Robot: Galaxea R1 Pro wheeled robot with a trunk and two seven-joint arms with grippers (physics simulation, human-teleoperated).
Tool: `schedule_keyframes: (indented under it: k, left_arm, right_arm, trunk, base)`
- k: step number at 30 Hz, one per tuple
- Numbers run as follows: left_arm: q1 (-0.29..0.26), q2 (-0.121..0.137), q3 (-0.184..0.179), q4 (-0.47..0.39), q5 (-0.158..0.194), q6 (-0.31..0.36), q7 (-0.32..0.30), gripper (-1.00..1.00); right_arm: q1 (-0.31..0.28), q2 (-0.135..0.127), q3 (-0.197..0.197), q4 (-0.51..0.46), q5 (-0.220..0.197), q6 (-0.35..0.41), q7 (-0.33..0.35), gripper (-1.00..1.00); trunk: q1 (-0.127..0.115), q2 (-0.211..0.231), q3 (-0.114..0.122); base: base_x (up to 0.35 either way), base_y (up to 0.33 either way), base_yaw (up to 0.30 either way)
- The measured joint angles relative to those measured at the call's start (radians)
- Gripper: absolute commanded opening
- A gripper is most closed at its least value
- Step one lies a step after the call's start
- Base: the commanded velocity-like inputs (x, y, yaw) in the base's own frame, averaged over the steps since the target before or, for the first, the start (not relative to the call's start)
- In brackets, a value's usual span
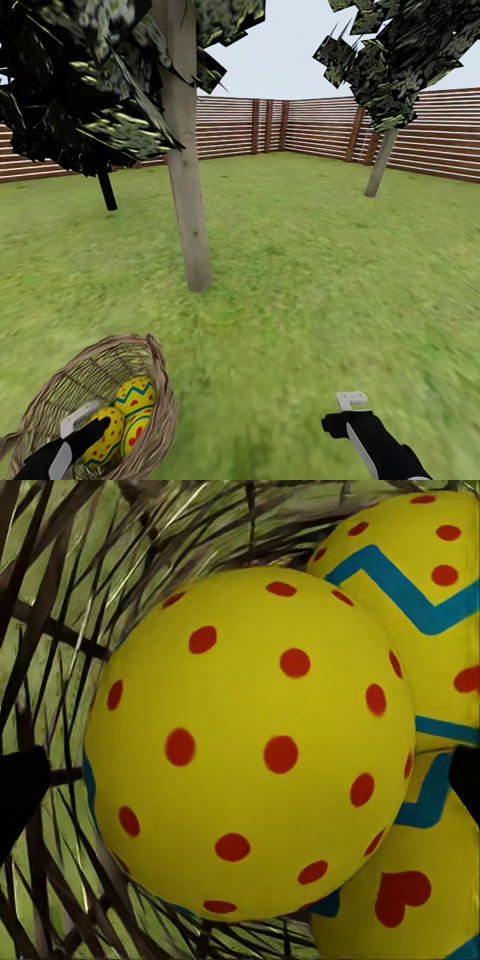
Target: Take the three Easter eggs out of the wicker basket on the lawn in the garden, then place them on the lawn next to a single tree (choose any tree) so that all three eggs are next to the same tree and none are left in the basket.
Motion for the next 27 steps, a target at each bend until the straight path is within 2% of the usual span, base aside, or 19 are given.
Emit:
schedule_keyframes:
  k: [7, 12, 17, 20, 27]
  left_arm:
    - [0.0, -0.008, 0.0, 0.002, 0.001, 0.0, 0.0, 1.0]
    - [0.0, -0.011, 0.0, 0.003, -0.001, -0.003, 0.0, 1.0]
    - [0.0, -0.017, 0.001, 0.002, 0.0, -0.002, 0.0, 1.0]
    - [0.0, -0.021, -0.001, 0.002, -0.001, 0.0, 0.003, 1.0]
    - [0.0, -0.013, 0.001, -0.006, -0.001, 0.003, 0.003, 1.0]
  right_arm:
    - [0.0, 0.0, 0.0, 0.0, 0.0, 0.0, 0.0, 1.0]
    - [0.0, 0.0, 0.001, 0.0, 0.0, 0.0, 0.0, 1.0]
    - [0.0, 0.0, 0.001, 0.0, 0.0, 0.0, 0.0, 1.0]
    - [0.0, 0.0, 0.001, 0.0, 0.0, 0.0, 0.0, 1.0]
    - [0.0, 0.0, 0.001, 0.0, 0.0, 0.0, 0.0, 1.0]
  trunk:
    - [0.0, 0.0, 0.0]
    - [0.0, 0.0, 0.0]
    - [0.0, 0.0, 0.0]
    - [0.002, -0.001, -0.012]
    - [0.005, -0.002, -0.039]
  base:
    - [0.007, 0.0, 0.0]
    - [0.207, 0.0, 0.0]
    - [0.012, 0.0, 0.0]
    - [0.0, 0.0, 0.0]
    - [0.0, 0.0, 0.0]
